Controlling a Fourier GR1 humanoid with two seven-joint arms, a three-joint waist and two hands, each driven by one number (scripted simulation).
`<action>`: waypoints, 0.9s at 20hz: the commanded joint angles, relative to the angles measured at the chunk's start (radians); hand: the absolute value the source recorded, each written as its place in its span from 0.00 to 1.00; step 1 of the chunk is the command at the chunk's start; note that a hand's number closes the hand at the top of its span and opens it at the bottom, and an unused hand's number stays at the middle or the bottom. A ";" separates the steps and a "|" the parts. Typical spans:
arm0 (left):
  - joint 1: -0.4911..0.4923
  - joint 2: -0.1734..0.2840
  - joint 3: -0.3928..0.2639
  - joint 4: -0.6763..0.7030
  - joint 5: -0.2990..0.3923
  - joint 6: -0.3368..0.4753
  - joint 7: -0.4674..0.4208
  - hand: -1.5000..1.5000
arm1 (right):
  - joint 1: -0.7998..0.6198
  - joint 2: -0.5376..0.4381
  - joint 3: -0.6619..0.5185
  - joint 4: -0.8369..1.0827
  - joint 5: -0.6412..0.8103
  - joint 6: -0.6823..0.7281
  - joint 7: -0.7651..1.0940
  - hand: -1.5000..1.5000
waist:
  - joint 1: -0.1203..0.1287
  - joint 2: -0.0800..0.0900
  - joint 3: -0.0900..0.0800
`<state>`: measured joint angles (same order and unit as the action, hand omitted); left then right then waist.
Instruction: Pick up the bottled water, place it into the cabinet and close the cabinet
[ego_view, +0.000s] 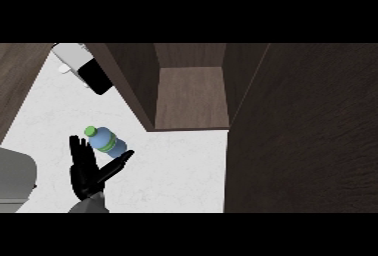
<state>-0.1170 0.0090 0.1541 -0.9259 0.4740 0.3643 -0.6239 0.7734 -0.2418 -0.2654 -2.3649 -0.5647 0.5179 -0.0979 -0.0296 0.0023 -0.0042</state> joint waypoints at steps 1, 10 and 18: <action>-0.083 -0.009 0.035 0.135 0.034 -0.087 -0.105 1.00 | 0.050 0.011 -0.007 -0.173 -0.126 -0.038 0.068 0.00 | 0.002 0.001 0.001; -0.156 0.001 0.090 0.253 0.141 -0.284 -0.188 1.00 | 0.084 -0.045 -0.100 -0.167 -0.198 -0.022 0.035 0.00 | 0.006 -0.001 0.002; -0.091 0.236 -0.067 0.319 0.016 -0.709 -0.086 1.00 | 0.082 -0.043 -0.055 -0.140 -0.125 -0.020 -0.013 0.00 | 0.001 0.000 -0.001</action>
<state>-0.2242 0.1496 0.1390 -0.6322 0.5269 -0.1607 -0.7477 0.8188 -0.2824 -0.3014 -2.3547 -0.6101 0.5333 -0.1593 -0.0300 0.0011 -0.0041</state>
